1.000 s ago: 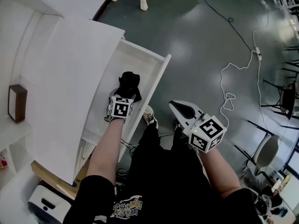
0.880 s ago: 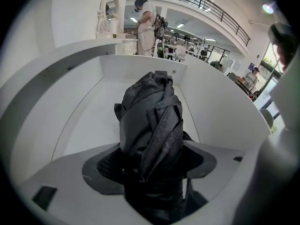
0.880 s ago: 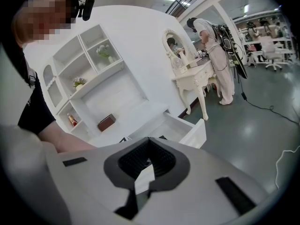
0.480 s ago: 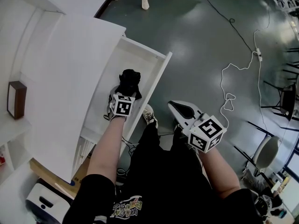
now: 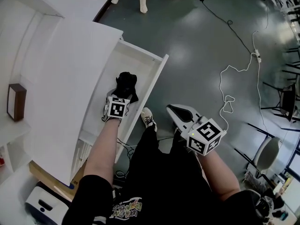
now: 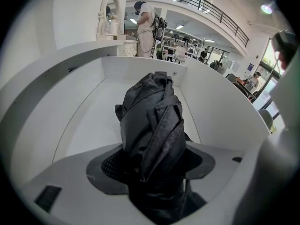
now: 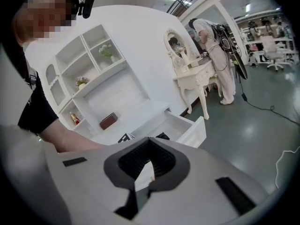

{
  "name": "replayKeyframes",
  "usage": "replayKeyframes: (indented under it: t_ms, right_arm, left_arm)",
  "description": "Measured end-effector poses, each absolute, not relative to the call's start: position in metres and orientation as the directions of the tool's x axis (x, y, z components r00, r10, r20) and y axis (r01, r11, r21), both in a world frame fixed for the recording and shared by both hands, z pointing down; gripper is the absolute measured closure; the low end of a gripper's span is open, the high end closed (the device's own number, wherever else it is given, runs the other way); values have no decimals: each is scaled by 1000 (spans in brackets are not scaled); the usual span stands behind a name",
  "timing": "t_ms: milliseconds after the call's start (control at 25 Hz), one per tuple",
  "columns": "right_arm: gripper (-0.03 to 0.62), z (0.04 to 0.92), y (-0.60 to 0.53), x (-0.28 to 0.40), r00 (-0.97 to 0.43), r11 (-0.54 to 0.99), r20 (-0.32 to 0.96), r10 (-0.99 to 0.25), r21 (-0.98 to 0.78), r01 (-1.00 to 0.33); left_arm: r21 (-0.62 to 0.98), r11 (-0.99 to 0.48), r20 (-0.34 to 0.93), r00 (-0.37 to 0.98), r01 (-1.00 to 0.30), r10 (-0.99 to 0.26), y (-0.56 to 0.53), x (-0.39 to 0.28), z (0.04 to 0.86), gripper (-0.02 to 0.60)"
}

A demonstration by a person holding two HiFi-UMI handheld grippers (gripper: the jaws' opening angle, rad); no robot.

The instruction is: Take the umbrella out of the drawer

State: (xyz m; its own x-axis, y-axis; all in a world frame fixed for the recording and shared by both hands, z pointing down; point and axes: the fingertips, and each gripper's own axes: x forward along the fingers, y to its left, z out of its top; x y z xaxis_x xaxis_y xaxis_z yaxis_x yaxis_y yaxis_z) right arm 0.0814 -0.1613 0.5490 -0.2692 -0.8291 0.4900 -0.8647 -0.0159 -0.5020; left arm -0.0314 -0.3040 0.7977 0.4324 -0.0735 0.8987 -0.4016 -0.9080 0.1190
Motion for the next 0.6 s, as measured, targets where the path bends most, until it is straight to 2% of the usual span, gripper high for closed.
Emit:
replayKeyframes:
  t_ms: [240,600]
  right_arm:
    - [591,548,-147,94,-266,-19,478,-837,-512,-859]
    - [591,536,-148,103,-313,45,448,-837,-514,-857]
  left_arm:
    - [121,-910,903,424,-396,-64,-297,-36,793,284]
    - [61,-911,880,452,-407,-144,-280,-52,752,285]
